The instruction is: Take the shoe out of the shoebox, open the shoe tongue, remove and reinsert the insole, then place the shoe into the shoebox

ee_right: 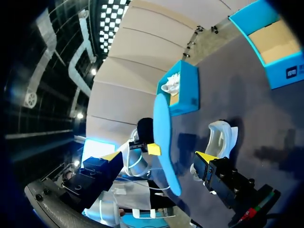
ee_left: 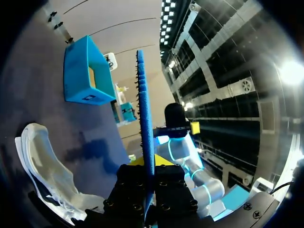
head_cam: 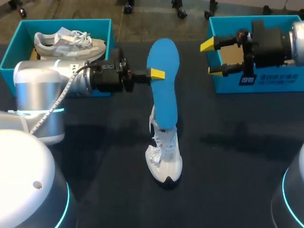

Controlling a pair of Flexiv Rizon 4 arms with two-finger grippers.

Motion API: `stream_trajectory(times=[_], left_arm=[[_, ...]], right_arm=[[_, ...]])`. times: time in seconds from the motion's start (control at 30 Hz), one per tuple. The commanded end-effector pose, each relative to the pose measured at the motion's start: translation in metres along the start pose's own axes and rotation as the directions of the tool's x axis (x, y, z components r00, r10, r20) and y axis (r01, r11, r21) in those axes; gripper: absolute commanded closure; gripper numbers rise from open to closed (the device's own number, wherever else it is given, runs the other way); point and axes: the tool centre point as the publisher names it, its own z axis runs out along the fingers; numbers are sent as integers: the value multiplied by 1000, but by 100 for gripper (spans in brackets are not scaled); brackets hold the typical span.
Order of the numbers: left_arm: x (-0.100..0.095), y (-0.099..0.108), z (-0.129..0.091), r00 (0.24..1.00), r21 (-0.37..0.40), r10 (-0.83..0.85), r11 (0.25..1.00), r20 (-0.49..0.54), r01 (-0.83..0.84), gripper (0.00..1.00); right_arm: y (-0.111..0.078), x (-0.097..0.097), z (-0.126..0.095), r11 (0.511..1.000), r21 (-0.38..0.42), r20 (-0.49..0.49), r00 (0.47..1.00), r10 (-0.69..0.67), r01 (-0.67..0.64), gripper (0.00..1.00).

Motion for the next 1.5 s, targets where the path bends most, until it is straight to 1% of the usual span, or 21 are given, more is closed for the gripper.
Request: stream_trajectory(times=[0.03,0.3,0.5,0.67,0.73,0.8,0.83,0.93,1.07,1.13,1.3,1.5], left_arm=[[-11,-7,9,1000,-12,-9,1000,-14,9,100],[-23,-14,16,993,-27,-116,993,-19,116,100],[-29,-18,20,983,-47,-185,982,-22,184,100],[-28,-17,23,980,-75,-199,978,-22,197,100],[-26,-16,23,979,-83,-203,976,-24,200,100],[-26,-15,24,976,-91,-215,973,-24,212,100],[-25,-14,25,974,-95,-224,971,-23,221,100],[-24,-13,25,967,-100,-253,963,-20,250,100],[-26,-16,28,962,-95,-274,958,-11,272,100],[-26,-19,30,954,-92,-298,951,-7,296,100],[-25,-26,33,942,-78,-334,940,-5,333,100],[-24,-27,33,942,-65,-335,940,8,335,100]], right_arm=[[-7,14,-3,1000,-2,129,992,16,-16,0],[-8,34,0,998,18,297,953,57,-66,0],[-7,43,3,994,21,423,902,87,-106,0],[-6,49,7,991,37,532,842,91,-131,0],[-5,49,8,990,39,559,824,94,-139,0],[-4,49,9,991,44,568,819,78,-124,0],[-2,50,10,991,51,596,800,68,-123,0],[1,53,12,991,68,637,769,43,-112,0],[5,56,13,989,93,685,728,18,-112,0],[6,59,15,987,109,717,697,1,-114,0],[6,60,19,984,129,772,635,-21,-124,0],[7,57,26,977,152,832,552,-47,-146,0]])
